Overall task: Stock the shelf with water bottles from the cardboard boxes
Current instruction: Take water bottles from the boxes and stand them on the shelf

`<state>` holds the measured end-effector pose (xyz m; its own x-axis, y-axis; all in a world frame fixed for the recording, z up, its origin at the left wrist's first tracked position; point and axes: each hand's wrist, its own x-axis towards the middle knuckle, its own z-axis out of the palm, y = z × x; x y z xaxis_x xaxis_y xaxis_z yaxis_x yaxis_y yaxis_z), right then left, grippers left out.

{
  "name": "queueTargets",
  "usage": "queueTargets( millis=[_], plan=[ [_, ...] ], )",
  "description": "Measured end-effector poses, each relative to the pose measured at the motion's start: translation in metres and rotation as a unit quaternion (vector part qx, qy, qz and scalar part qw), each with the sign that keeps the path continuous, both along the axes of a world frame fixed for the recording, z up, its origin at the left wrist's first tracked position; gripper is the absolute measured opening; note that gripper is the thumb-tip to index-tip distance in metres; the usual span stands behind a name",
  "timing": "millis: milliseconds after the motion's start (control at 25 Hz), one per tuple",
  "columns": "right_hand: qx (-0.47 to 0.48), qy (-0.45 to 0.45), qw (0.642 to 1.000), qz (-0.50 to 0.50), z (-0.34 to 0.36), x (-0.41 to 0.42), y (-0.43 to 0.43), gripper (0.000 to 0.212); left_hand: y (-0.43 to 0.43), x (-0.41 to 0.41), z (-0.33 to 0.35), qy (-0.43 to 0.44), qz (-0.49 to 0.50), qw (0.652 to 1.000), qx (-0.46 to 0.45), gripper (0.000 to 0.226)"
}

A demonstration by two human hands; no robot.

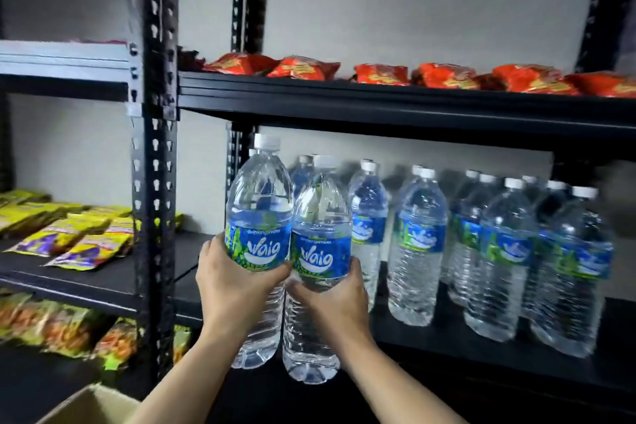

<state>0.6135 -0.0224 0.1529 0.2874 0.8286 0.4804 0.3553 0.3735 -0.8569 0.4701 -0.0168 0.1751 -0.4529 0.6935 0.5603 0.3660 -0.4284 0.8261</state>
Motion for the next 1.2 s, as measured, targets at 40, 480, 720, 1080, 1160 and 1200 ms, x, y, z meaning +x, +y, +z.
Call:
queueTargets(
  millis=[40,480,720,1080,1160,1200],
  plan=[
    [-0.001,-0.001,1.0,0.009,0.002,-0.009,0.013,0.07,0.01,-0.008,0.003,0.0,0.008,1.0,0.003,0.065],
    [-0.033,0.015,0.999,0.0,0.02,-0.06,0.133,0.087,0.086,-0.058,0.018,0.022,0.029,0.999,-0.002,0.064],
    [-0.05,0.011,0.998,-0.041,-0.003,-0.053,0.165,0.04,0.087,-0.072,0.009,0.039,0.054,0.998,0.0,0.07],
    [-0.048,0.032,0.995,-0.077,-0.024,-0.055,0.178,0.091,0.081,-0.061,0.008,0.029,0.086,0.996,0.01,0.07],
    [-0.058,0.051,0.995,-0.065,-0.025,-0.055,0.182,0.09,0.081,-0.058,0.01,0.021,0.084,0.996,0.005,0.069],
    [-0.059,0.058,0.994,-0.065,-0.025,-0.055,0.184,0.089,0.082,-0.057,0.01,0.019,0.082,0.996,0.003,0.068]
  ],
)
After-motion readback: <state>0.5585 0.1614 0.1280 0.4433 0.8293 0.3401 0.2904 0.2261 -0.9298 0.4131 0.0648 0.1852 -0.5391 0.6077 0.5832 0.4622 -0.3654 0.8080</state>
